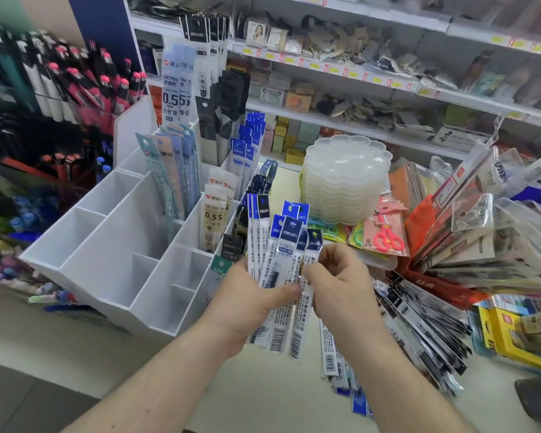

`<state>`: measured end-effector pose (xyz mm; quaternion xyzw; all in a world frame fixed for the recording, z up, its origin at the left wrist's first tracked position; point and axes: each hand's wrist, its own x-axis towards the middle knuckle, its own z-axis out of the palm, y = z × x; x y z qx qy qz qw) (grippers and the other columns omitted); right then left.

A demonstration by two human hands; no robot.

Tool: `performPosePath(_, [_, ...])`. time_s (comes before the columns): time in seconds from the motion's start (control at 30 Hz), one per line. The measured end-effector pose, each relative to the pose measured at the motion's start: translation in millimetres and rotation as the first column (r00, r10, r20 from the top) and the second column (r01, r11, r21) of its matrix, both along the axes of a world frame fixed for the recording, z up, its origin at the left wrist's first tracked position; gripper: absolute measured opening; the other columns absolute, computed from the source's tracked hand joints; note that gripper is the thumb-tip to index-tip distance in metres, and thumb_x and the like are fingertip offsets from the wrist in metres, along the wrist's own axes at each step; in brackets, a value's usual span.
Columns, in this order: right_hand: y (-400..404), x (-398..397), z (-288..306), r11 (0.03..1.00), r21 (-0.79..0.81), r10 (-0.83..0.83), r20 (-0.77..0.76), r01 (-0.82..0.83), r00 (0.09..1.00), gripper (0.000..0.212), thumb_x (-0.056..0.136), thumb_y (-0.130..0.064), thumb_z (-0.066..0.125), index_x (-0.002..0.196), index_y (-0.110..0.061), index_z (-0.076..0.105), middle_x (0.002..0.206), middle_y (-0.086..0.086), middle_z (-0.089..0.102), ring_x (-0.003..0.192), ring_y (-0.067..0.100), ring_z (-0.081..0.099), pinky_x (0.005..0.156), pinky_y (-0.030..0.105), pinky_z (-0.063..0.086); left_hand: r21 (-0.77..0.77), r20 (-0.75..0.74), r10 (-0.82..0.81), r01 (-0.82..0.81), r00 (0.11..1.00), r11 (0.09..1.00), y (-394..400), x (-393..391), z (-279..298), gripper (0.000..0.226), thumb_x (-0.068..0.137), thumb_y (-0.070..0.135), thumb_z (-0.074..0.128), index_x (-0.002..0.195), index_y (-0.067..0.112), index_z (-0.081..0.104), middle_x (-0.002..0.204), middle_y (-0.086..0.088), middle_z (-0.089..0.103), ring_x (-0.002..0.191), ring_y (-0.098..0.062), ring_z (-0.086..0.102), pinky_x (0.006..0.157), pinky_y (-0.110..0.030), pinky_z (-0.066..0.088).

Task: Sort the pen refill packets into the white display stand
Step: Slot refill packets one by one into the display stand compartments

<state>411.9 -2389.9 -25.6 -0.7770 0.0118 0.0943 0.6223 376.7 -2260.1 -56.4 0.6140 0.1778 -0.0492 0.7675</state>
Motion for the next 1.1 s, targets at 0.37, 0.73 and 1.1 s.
performPosePath(0.37, [-7,-1,1,0.985,0.163,0.068,-0.099,-0.051,0.993,0.019,0.088,0.004,0.066,0.099,-0.01,0.073,0.094,0.005,0.078,0.09,0.028,0.074,0.082,0.05,0.06,-0.223,-0.001,-0.131,0.128,0.991,0.966,3,-3,1,0.045,0.073,0.005,0.077,0.116,0.01,0.066,0.108,-0.018,0.073,0.1,-0.035,0.071,0.078,-0.044,0.059])
performPosePath(0.73, [-16,-5,-6,0.995,0.093,0.04,-0.027,-0.037,0.999,0.014,0.087,-0.008,0.074,0.094,-0.019,0.074,0.08,-0.004,0.075,0.063,0.004,0.063,0.058,0.024,0.049,-0.031,0.046,-0.061,0.063,0.997,0.998,-7,1,0,0.039,0.079,-0.002,0.077,0.114,0.013,0.068,0.105,-0.008,0.076,0.098,-0.026,0.073,0.084,-0.045,0.059])
performPosePath(1.1, [-19,-2,-9,0.994,0.104,-0.006,-0.086,0.015,0.996,0.013,0.084,-0.004,0.074,0.094,-0.013,0.074,0.091,0.013,0.076,0.09,0.039,0.071,0.079,0.056,0.059,-0.242,0.043,-0.124,0.131,0.991,0.961,-13,-2,-5,0.041,0.069,0.004,0.066,0.109,0.013,0.07,0.107,-0.016,0.074,0.097,-0.033,0.072,0.077,-0.042,0.061])
